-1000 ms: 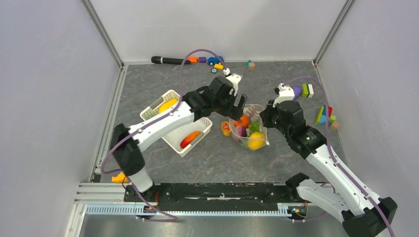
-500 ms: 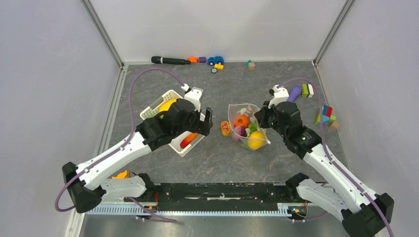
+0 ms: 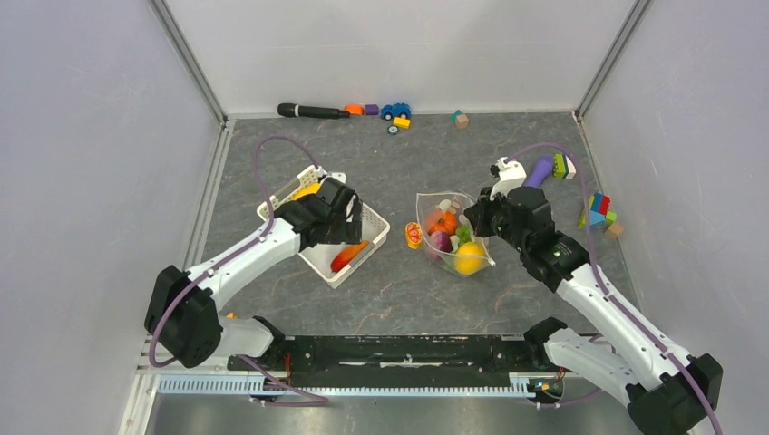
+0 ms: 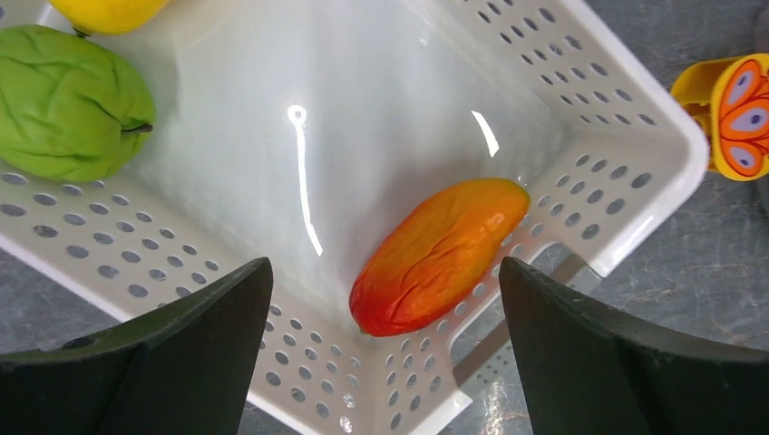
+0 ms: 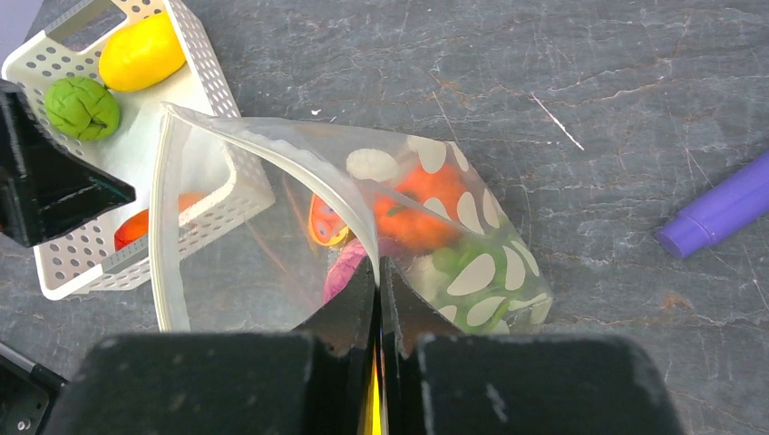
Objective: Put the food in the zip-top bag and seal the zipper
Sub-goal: Pick up the fake fruit from the bin.
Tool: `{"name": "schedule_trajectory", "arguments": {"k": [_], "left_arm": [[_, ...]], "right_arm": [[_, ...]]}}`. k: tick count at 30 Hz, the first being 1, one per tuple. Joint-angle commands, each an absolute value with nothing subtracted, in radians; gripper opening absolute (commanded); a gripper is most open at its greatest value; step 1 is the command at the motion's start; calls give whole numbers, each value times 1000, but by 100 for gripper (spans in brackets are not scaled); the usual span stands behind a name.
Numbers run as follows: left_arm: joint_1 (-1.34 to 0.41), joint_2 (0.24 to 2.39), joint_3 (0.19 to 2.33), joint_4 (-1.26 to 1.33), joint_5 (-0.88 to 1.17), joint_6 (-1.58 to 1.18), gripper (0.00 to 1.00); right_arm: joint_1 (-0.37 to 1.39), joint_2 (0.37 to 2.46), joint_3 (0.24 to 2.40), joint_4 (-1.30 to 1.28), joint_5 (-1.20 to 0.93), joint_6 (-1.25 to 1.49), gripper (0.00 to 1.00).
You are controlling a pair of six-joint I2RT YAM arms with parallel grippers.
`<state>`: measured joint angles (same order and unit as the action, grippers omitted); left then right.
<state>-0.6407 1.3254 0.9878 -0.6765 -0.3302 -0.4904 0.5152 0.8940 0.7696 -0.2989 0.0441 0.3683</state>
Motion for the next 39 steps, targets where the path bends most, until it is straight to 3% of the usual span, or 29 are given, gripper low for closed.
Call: {"name": "schedule_trajectory", "arguments": {"k": [1, 10, 21, 29, 34, 39], "left_arm": [[-602, 1378, 942, -573, -207, -505, 100], [-562, 1504, 929, -509, -81, -457, 100], [-542, 1576, 941, -541, -137, -476, 95], [-538, 1503, 921, -573, -116, -541, 91], [-538, 1485, 899, -575, -102, -571, 81], [-538, 1502, 894, -567, -68, -582, 61]], "right_arm": [[514, 903, 765, -256, 7, 343, 6], [512, 941, 773, -256, -33, 334, 5], [509, 938, 778, -263, -8, 331, 4], [509, 934, 778, -269, 18, 331, 3], [510, 932, 776, -271, 21, 331, 3], [508, 936, 776, -273, 27, 334, 3]]}}
